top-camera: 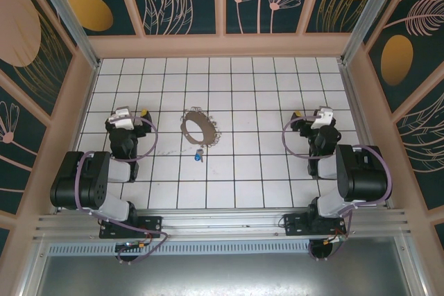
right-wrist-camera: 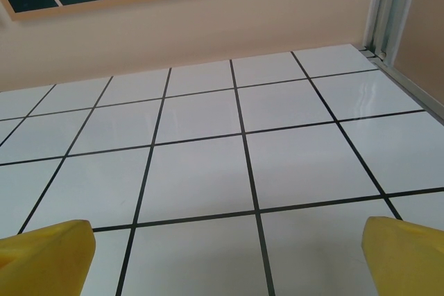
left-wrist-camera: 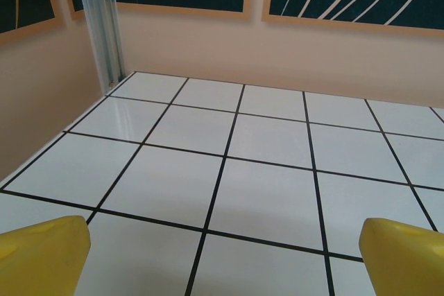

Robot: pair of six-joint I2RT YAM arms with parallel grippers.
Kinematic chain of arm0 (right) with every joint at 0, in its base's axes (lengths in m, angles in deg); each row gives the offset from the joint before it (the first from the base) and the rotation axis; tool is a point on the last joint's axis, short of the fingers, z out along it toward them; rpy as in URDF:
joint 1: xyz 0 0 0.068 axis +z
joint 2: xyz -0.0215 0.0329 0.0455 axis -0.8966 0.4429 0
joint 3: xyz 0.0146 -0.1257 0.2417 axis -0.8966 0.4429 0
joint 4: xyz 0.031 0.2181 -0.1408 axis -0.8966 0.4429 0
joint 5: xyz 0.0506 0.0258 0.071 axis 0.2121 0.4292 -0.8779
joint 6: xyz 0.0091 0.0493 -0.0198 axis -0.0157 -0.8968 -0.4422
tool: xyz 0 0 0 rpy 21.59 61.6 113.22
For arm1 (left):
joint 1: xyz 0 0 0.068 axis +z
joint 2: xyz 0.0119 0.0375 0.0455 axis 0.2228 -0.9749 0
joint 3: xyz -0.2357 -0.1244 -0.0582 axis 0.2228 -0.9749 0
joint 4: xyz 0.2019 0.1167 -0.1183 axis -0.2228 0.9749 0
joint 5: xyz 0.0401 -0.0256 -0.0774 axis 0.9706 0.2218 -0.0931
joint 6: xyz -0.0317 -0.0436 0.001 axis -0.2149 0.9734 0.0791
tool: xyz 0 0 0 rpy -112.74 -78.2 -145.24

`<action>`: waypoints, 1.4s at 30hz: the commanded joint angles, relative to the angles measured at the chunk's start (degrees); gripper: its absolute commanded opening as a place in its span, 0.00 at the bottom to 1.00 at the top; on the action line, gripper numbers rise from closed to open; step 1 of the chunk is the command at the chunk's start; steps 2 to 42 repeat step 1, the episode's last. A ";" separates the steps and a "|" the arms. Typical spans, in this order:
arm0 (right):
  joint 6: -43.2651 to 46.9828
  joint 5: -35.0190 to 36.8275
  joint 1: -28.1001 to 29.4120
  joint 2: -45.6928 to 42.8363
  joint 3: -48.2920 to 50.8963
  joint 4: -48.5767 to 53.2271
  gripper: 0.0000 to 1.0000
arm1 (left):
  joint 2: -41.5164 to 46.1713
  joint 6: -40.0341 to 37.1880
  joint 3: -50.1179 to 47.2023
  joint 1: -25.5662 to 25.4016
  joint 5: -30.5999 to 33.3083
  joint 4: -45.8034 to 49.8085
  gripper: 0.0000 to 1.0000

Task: Put the keys on the keyring

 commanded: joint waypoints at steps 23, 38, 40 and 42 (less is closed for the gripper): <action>-0.12 -0.59 -0.22 0.37 -0.77 -0.49 0.99 | -0.36 -0.70 0.70 0.38 -0.69 -0.63 0.99; -0.12 -0.59 -0.22 0.37 -0.77 -0.49 0.99 | -0.36 -0.70 0.70 0.38 -0.69 -0.63 0.99; -0.12 -0.59 -0.22 0.37 -0.77 -0.49 0.99 | -0.36 -0.70 0.70 0.38 -0.69 -0.63 0.99; -0.12 -0.59 -0.22 0.37 -0.77 -0.49 0.99 | -0.36 -0.70 0.70 0.38 -0.69 -0.63 0.99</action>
